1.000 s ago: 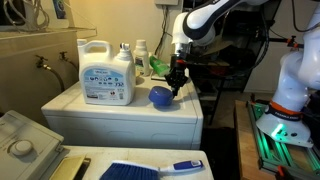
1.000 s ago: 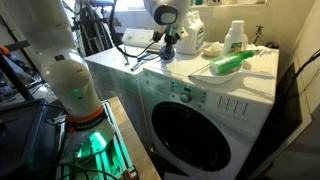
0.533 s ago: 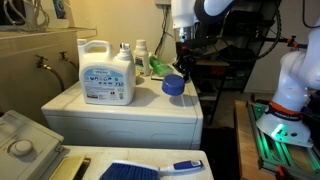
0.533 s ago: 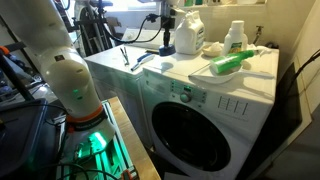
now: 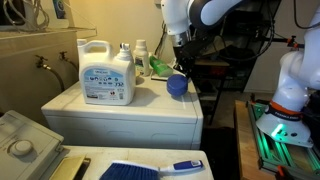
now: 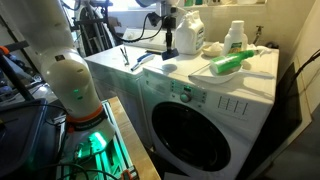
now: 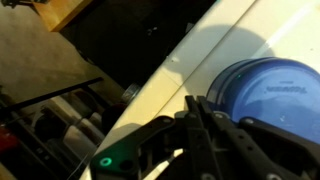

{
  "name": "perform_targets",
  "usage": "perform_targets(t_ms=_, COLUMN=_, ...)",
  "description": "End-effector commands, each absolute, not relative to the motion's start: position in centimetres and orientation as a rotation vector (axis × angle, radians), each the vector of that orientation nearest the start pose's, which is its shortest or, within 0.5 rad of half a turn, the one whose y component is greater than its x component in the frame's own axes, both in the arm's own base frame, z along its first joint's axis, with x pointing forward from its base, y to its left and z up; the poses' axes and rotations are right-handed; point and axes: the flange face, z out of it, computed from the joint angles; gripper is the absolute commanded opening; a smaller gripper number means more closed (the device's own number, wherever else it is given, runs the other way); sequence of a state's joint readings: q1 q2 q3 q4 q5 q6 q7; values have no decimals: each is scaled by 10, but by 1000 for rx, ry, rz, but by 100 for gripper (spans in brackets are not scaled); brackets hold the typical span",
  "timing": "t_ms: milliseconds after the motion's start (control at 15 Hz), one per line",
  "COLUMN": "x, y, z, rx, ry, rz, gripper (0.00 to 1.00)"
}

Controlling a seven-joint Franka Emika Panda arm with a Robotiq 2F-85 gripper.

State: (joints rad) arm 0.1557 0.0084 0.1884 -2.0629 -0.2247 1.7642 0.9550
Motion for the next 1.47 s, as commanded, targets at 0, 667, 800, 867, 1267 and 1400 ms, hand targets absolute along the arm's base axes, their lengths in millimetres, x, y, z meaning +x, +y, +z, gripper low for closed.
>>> perform_targets(t_ms=0, x=495, y=180, z=411, rx=-3541, ry=1026, rz=136, gripper=3)
perform_targets(t_ms=667, x=510, y=255, z=358, rx=-4098, ry=1018, rz=-161, gripper=2)
perform_targets(t_ms=800, x=514, y=270, z=352, rx=-4212, ry=968, rz=-268, gripper=2)
perform_targets(t_ms=867, x=515, y=278, z=347, rx=-4267, ry=937, rz=-331, gripper=2)
perform_targets(t_ms=1267, x=517, y=313, z=298, rx=-4537, ry=600, rz=-806, gripper=2)
perform_targets(t_ms=1400, x=518, y=326, z=288, rx=-4590, ry=433, rz=-1037, gripper=2)
